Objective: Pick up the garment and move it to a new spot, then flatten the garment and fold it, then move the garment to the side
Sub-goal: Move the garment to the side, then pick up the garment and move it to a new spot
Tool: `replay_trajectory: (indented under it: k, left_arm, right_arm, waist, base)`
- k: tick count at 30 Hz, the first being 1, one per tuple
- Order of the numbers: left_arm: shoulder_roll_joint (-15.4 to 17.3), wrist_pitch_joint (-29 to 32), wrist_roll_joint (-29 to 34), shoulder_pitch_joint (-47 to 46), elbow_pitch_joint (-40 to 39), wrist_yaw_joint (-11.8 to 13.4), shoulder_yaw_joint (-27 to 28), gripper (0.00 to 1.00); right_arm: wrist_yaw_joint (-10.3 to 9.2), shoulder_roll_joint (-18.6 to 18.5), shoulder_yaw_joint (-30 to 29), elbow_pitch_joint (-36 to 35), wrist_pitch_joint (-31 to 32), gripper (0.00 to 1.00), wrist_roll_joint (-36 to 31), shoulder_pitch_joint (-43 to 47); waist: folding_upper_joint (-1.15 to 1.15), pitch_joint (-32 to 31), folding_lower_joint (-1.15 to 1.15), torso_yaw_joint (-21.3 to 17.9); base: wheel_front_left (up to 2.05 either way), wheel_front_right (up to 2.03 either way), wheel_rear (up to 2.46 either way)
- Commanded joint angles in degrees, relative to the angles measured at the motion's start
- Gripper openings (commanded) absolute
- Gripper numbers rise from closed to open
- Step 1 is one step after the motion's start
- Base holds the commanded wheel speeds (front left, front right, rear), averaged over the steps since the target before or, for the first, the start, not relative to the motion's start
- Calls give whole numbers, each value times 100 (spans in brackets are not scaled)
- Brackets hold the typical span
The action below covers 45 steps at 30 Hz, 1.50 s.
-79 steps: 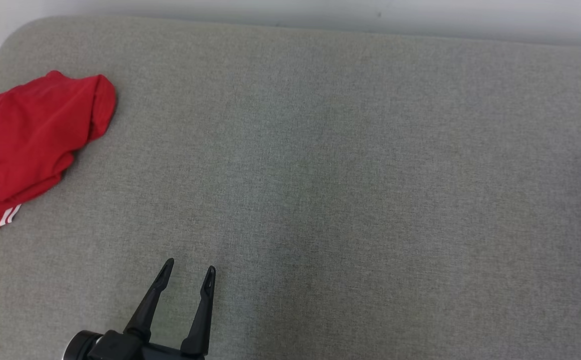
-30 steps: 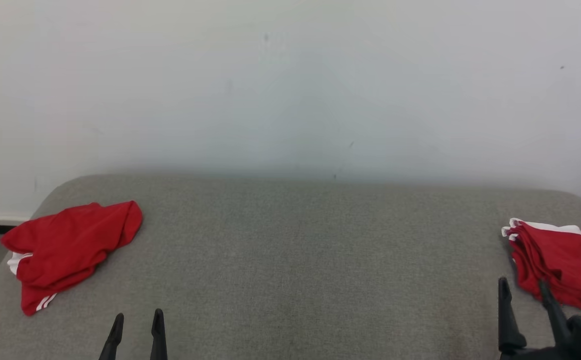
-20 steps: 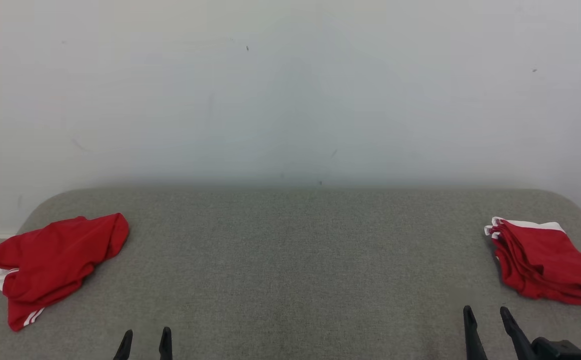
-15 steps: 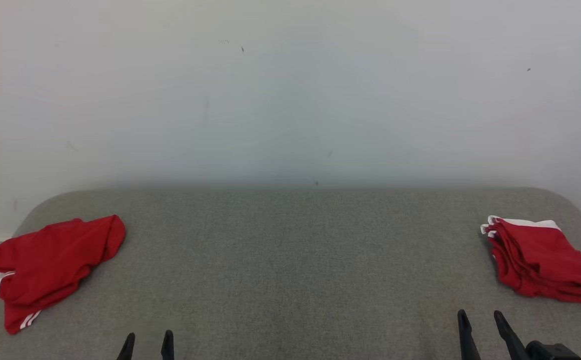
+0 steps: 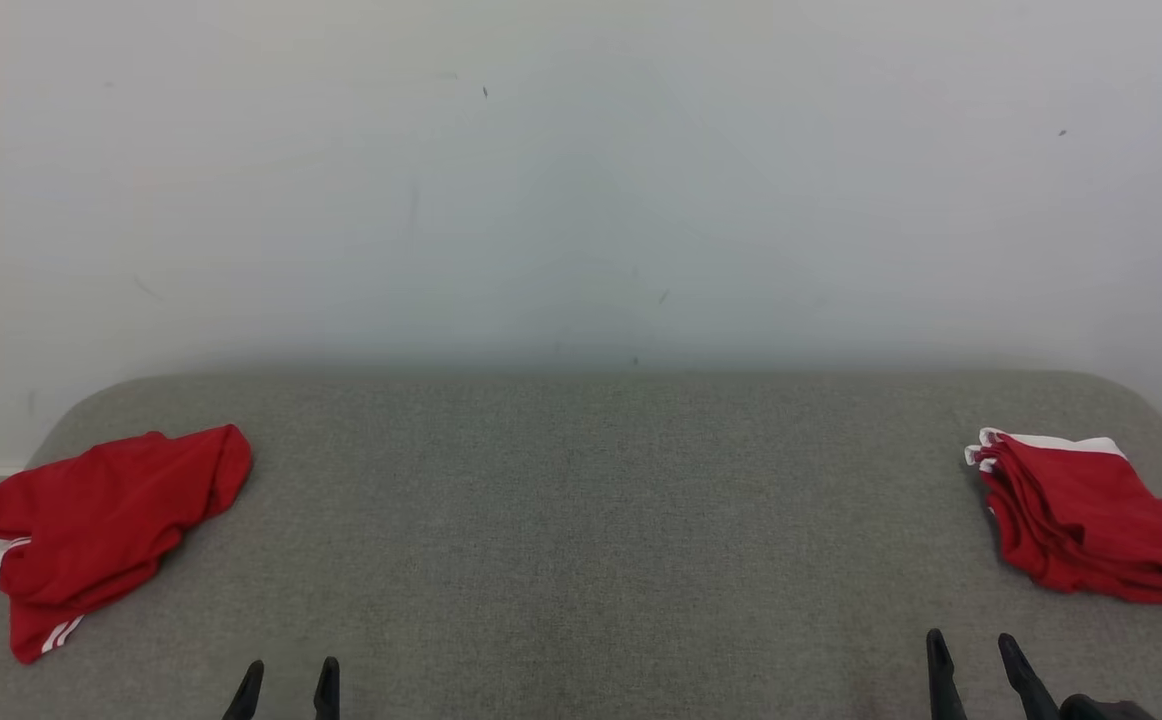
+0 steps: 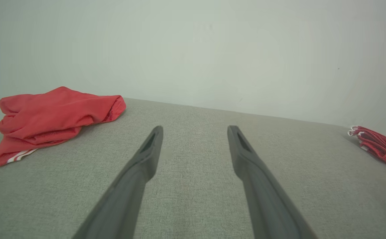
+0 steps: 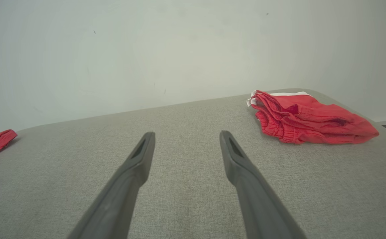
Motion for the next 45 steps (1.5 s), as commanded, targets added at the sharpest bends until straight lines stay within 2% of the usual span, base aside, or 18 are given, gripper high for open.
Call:
replay_trajectory:
  k: [1,5,10,14,15,24,35,45]
  left_arm:
    - [46,-18,-53,-55,16,-3,-9,100]
    - [144,-18,-91,-109,55,-2,-19,100]
    - [303,-19,-135,-160,112,3,-26,100]
    - [418,-18,-156,-196,165,3,-24,100]
    - [464,-18,-154,-182,166,3,9,100]
    - [659,-18,-237,-186,111,2,244,100]
    - [804,-18,-454,-121,19,2,691,100]
    - [1022,-18,-726,-92,143,2,844,100]
  right_arm:
    - [-14,7,-11,14,-35,100,49,6]
    - [-14,7,37,124,-105,100,109,39]
    - [-14,8,141,238,-207,100,218,51]
    - [-14,7,256,344,-278,100,340,9]
    - [-14,8,338,397,-316,100,391,-18]
    - [-14,8,692,556,-422,100,555,-296]
    - [-14,6,1106,788,-448,100,556,-824]
    - [-14,5,1256,963,-458,100,577,-980]
  waist:
    - [0,2,0,27]
    - [0,8,0,189]
    - [0,12,0,575]
    - [0,6,0,980]
    - [0,0,0,1195]
    - [0,147,0,2082]
    - [0,431,0,2373]
    - [0,475,0,2410]
  base:
    - [0,0,0]
    - [0,0,0]
    - [0,0,0]
    - [0,0,0]
    - [0,0,0]
    - [0,0,0]
    - [0,0,0]
    - [0,0,0]
